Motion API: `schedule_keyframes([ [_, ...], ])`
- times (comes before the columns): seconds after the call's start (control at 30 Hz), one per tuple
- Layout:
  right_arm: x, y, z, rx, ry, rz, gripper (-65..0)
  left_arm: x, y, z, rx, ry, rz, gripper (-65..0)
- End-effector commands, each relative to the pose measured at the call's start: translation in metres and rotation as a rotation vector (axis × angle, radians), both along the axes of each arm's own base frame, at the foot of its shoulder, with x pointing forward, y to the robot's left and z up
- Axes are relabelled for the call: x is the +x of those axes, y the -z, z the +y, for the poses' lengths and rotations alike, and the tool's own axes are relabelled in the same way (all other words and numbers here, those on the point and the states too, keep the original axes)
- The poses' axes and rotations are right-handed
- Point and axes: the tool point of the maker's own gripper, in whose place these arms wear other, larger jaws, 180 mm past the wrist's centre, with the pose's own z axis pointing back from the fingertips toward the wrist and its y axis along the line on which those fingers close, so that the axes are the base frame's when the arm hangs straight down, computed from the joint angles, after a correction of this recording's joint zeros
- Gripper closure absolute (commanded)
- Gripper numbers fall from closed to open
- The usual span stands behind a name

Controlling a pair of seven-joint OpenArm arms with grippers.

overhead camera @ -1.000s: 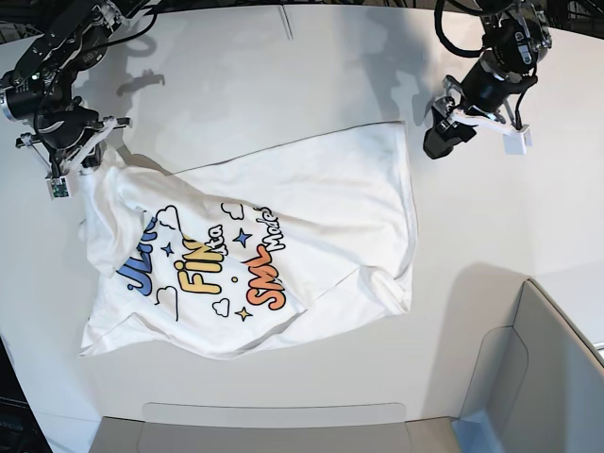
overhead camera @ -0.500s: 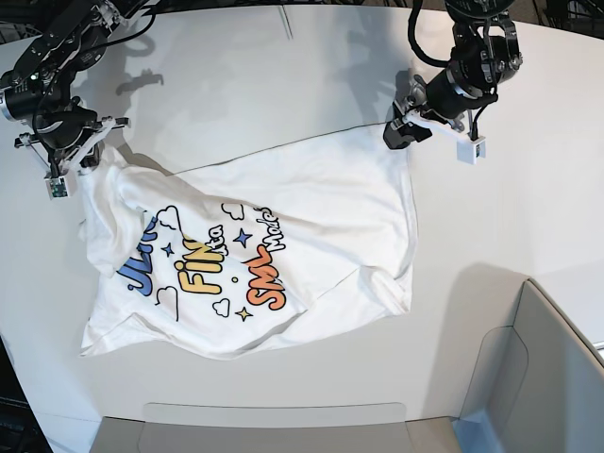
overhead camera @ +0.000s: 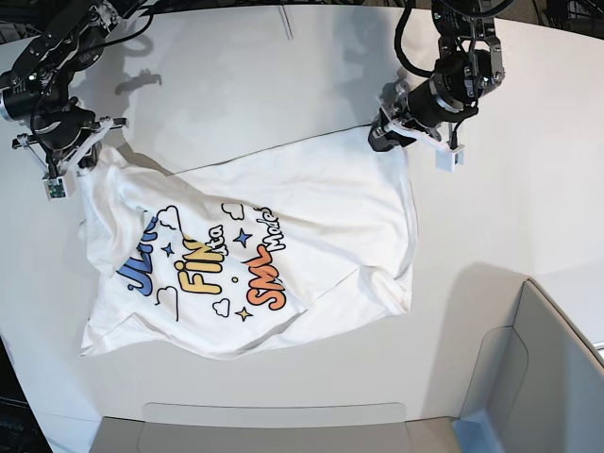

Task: Layout the t-shirt on the table in an organized manner, then fold the t-shirt properly
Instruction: 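Move the left gripper down to the t-shirt edge and grasp it, then stretch the t-shirt between both grippers and lay it flat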

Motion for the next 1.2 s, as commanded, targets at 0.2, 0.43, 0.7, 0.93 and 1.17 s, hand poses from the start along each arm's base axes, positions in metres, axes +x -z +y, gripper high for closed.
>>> schedule_keyframes([
  [0.2, 0.009, -0.032, -0.035, -0.107, 0.016, -0.073, 0.0, -0.009, -0.006, 0.039, 0.035, -0.054, 0.048, 0.0],
  [0.43, -0.032, -0.017, -0.051, -0.050, 0.091, -0.035, 0.0, -0.009, -0.038, 0.116, 0.173, -0.136, 0.009, 0.0],
  [0.7, -0.087, -0.008, -0.058, 0.034, 0.119, 0.000, 0.0, -0.016, -0.050, 0.135, 0.158, -0.138, -0.004, 0.0],
  [0.93, -0.130, -0.028, -0.093, 0.029, 0.260, -0.048, 0.0, -0.022, -0.047, 0.135, 0.156, -0.139, 0.010, 0.0],
  [1.17, -0.168, -0.011, -0.083, 0.062, 0.259, 0.070, 0.0, -0.021, -0.047, 0.135, 0.158, -0.138, 0.010, 0.0],
])
